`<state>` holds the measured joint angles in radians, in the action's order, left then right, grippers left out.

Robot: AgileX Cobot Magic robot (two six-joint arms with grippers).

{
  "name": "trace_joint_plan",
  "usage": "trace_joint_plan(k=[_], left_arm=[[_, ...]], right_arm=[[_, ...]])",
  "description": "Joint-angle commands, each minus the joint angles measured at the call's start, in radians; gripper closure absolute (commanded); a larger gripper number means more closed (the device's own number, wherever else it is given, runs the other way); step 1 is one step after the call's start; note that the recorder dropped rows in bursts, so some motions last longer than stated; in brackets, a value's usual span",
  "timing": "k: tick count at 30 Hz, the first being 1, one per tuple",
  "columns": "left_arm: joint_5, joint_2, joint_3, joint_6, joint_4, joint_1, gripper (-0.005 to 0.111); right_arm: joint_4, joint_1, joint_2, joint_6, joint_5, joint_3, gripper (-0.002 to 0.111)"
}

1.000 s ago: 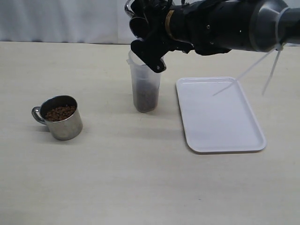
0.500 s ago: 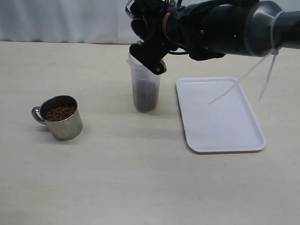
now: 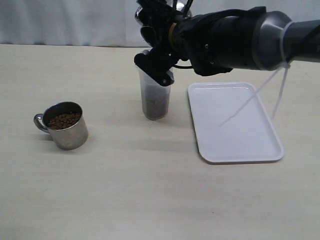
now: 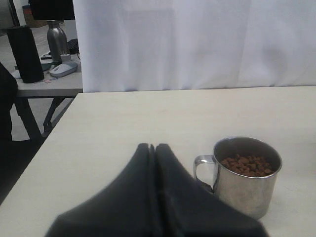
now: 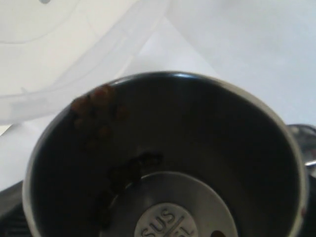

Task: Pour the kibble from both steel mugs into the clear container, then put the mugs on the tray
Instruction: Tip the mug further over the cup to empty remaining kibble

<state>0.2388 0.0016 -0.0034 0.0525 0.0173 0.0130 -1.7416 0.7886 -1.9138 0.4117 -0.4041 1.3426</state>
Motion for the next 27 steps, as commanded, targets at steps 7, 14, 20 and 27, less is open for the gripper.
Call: trace_joint_plan(k=[7, 14, 20, 27], left_arm=[[-0.008, -0.002, 0.003, -0.002, -0.003, -0.002, 0.107], [-0.008, -0.002, 0.003, -0.002, -0.003, -0.002, 0.107], [-0.008, -0.002, 0.003, -0.002, -0.003, -0.002, 0.107], [-0.008, -0.002, 0.003, -0.002, -0.003, -0.002, 0.107]], right_arm=[[-0.003, 0.035, 0.017, -0.009, -0.085, -0.002, 0.104], [-0.003, 0.075, 0.018, 0.049, -0.16, -0.039, 0.104], [-0.003, 0.086, 0.02, 0.074, -0.198, -0.046, 0.104], [-0.003, 0.1, 0.02, 0.175, -0.198, -0.046, 0.104]])
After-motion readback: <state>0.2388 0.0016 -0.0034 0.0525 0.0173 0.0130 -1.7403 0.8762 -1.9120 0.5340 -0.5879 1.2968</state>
